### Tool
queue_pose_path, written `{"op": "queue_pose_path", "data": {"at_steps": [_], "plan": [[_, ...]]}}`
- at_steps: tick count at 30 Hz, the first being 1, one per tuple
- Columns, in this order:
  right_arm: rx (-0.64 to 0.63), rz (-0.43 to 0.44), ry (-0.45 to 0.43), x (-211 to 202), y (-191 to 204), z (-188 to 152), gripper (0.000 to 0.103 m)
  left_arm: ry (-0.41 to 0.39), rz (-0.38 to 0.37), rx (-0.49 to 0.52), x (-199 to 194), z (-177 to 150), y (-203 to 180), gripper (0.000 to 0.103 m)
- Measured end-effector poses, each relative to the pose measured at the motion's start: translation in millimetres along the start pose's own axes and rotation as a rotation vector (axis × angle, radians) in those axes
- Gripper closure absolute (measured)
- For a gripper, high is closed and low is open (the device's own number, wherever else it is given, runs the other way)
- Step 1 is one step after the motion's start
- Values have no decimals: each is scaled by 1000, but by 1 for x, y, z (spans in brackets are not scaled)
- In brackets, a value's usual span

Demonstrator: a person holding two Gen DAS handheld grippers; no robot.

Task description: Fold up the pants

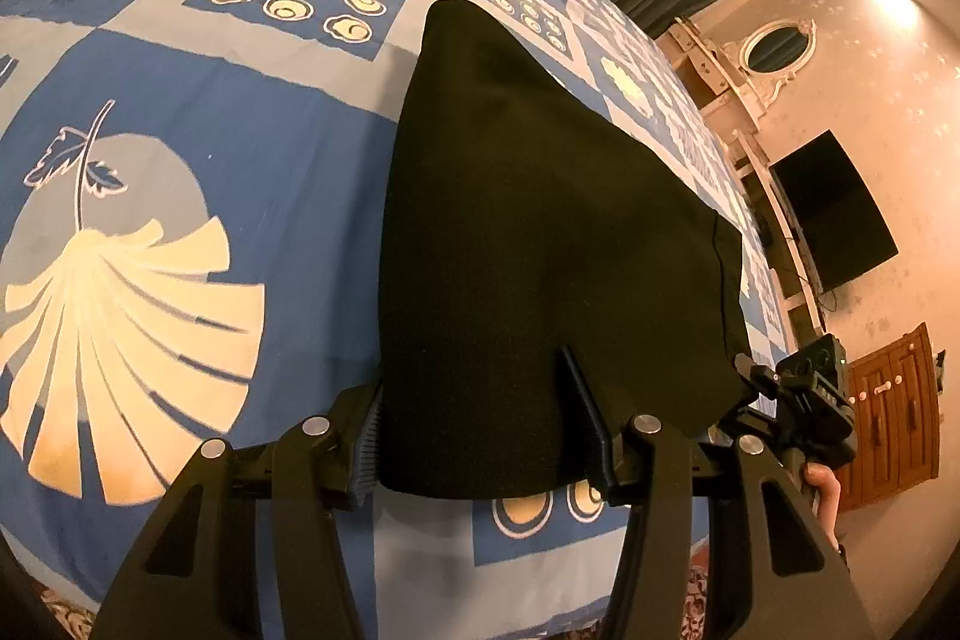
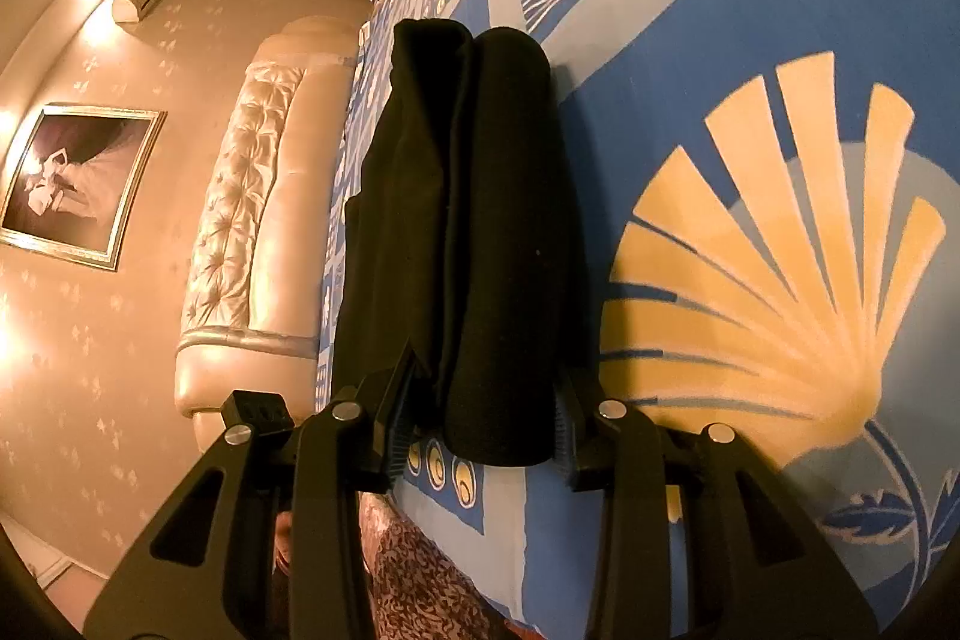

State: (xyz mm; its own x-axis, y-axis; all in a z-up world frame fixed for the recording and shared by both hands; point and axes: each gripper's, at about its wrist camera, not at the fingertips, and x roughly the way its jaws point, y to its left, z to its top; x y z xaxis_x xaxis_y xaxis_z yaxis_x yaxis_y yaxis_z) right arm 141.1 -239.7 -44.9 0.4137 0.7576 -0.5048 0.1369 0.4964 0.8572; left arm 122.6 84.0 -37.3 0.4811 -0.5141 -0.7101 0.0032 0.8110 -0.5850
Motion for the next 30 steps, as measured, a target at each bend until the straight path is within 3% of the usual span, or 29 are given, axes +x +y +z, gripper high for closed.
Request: {"op": "queue_pose_path", "data": {"at_steps": [8, 11, 15, 18, 23, 24, 25, 26, 30], "plan": [[-6, -11, 37, -7, 1, -21, 66, 14, -38, 2, -6, -8, 7, 48], [-4, -11, 45, -6, -2, -23, 57, 6, -115, -24, -5, -4, 20, 40], [-7, 31, 36, -15, -1, -13, 35, -37, -188, -79, -16, 3, 40, 30], [-33, 5, 15, -17, 2, 3, 31, -85, -186, -58, -19, 20, 50, 29], [-22, 47, 21, 4, 2, 28, 30, -45, -181, -50, 17, 47, 50, 29], [-42, 40, 29, 9, 3, 30, 39, -47, -173, -21, 21, 47, 46, 31], [-72, 16, 40, 14, 7, 29, 69, -54, -163, 22, 24, 50, 41, 38], [-87, -14, 56, 16, 5, 30, 71, -45, -165, 46, 27, 50, 38, 58], [-70, 13, 60, 16, -3, 27, 72, -48, -185, 73, 29, 45, 43, 59]]}}
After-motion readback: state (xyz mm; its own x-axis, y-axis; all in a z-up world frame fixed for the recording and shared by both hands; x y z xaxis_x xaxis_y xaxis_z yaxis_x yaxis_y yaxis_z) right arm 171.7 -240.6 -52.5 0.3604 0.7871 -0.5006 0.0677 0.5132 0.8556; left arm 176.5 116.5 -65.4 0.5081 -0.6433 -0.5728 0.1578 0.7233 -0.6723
